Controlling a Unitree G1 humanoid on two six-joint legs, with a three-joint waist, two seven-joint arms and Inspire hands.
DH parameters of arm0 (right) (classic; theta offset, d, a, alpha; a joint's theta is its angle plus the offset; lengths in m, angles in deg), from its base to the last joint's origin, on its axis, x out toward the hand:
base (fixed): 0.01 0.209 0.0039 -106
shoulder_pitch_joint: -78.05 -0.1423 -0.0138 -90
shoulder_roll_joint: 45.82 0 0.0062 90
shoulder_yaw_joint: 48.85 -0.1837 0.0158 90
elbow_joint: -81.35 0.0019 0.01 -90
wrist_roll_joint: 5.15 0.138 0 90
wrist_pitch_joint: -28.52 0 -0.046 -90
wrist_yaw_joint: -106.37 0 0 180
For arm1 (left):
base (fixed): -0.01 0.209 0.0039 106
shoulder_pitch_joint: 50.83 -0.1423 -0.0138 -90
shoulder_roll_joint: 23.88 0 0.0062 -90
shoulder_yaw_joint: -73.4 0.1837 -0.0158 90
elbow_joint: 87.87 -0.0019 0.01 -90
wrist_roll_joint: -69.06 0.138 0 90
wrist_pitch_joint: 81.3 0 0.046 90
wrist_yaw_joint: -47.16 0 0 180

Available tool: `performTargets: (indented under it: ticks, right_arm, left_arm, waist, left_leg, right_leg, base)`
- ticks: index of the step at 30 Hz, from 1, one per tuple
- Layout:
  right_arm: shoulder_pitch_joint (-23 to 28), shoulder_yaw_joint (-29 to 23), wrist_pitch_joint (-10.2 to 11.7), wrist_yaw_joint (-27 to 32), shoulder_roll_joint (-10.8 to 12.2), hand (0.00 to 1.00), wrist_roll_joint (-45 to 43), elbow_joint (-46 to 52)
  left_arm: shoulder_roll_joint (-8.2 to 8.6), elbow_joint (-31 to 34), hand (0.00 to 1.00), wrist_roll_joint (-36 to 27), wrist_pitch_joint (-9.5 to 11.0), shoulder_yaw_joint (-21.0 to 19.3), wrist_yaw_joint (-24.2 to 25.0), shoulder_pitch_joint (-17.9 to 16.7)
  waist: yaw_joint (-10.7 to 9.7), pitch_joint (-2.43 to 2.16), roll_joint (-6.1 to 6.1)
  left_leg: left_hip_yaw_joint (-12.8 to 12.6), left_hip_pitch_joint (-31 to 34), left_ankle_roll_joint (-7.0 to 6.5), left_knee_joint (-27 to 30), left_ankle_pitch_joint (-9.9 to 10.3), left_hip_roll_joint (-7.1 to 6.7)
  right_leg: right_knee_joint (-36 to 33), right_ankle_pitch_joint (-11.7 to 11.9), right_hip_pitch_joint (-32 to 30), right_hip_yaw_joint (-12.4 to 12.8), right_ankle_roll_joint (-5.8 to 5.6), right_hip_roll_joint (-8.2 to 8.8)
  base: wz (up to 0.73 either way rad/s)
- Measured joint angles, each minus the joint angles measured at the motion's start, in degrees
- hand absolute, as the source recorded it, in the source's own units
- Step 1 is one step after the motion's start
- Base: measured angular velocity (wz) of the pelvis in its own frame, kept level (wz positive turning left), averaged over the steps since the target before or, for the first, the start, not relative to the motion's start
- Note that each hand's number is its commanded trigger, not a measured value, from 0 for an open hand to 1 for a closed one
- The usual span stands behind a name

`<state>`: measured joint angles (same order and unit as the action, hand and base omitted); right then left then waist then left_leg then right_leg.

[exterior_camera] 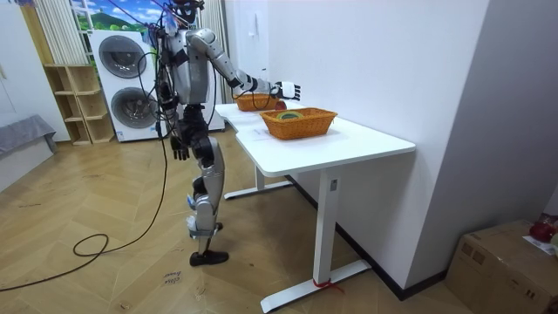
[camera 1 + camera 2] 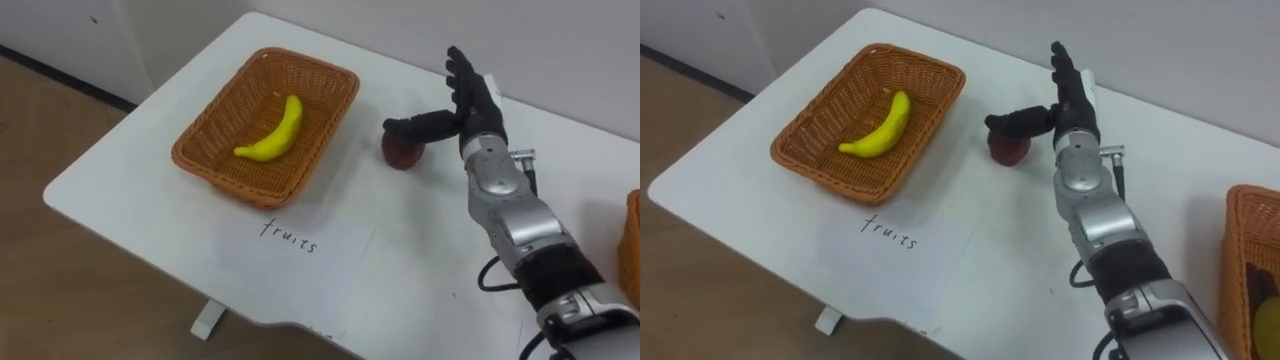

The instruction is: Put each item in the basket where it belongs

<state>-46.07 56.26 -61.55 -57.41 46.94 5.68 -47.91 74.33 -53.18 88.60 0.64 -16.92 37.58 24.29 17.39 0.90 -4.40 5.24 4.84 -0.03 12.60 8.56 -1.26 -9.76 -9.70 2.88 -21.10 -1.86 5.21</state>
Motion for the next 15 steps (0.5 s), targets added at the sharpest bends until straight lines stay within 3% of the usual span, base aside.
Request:
performTargets:
  ticks: [4, 15]
  right_arm:
    - [0.00, 1.36, 0.31, -0.39, 0.29, 0.00, -0.37, -0.71]
    - [0.06, 1.71, 0.79, -2.75, 0.48, 0.00, -0.38, -3.10]
  left_arm:
    - [0.06, -0.42, 0.00, -0.18, 1.02, 0.72, 0.02, 0.45]
    - [0.03, -2.21, 0.00, -2.03, 1.12, 1.30, 0.20, 1.68]
  waist:
    - [0.13, 0.19, 0.00]
    - [0.12, 0.41, -0.01]
  left_leg:
    - [0.03, 0.21, -0.01, 0.02, 0.00, -0.03]
    - [0.07, 0.69, -0.02, -0.17, -0.01, -0.03]
  right_leg:
    - [0.00, 0.00, -0.01, -0.24, 0.00, 0.06]
    - [-0.01, 0.00, -0.10, -0.46, 0.00, 0.06]
  base:
    - [0.03]
    - [0.00]
